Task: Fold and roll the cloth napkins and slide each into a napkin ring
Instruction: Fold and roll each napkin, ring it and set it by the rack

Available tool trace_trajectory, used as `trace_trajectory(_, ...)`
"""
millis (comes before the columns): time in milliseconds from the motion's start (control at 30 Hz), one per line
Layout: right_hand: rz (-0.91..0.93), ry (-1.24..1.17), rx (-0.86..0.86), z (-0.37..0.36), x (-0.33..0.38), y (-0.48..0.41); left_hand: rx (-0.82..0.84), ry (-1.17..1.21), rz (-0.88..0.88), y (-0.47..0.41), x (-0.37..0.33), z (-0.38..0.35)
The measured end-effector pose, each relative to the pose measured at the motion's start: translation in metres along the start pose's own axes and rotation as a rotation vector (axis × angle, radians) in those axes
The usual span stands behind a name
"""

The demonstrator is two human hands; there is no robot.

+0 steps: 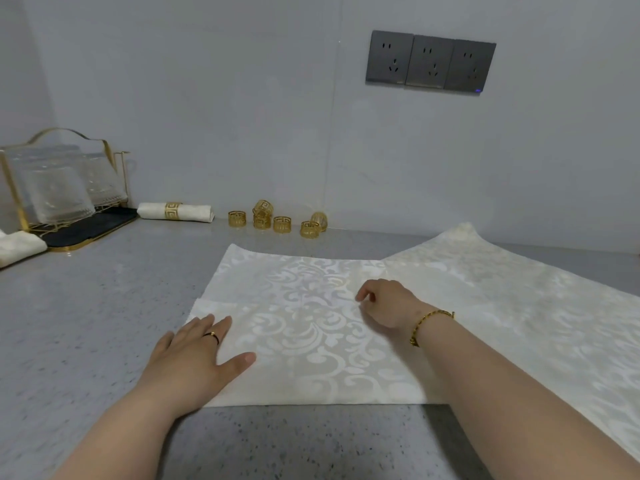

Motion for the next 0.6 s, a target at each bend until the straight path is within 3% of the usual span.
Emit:
trace_trajectory(300, 0.012, 0.019, 0.173, -0.011, 0.003, -0.016, -0.001, 0.112, -0.002, -0.002, 0.003, 0.008)
trace_trajectory(400, 0.01, 0.025, 0.216, -0.015, 0.0, -0.015, -0.026, 0.145, -0.111, 0.004, -0.019, 0.015)
trace_trajectory(600, 0.049, 0.022, 0.257, -0.014, 0.001, -0.016, 0.022, -0.008, -0.342, 0.012, -0.088, 0.004)
Point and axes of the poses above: each hand's wrist, its own y-axis away from the middle knuckle, its own z-axis out of the back of the hand, x = y × z, the point moved 6 cm from there along -y, towards the middle knuckle, and after that the axes turned 14 degrees about z, right-handed, at the moved point
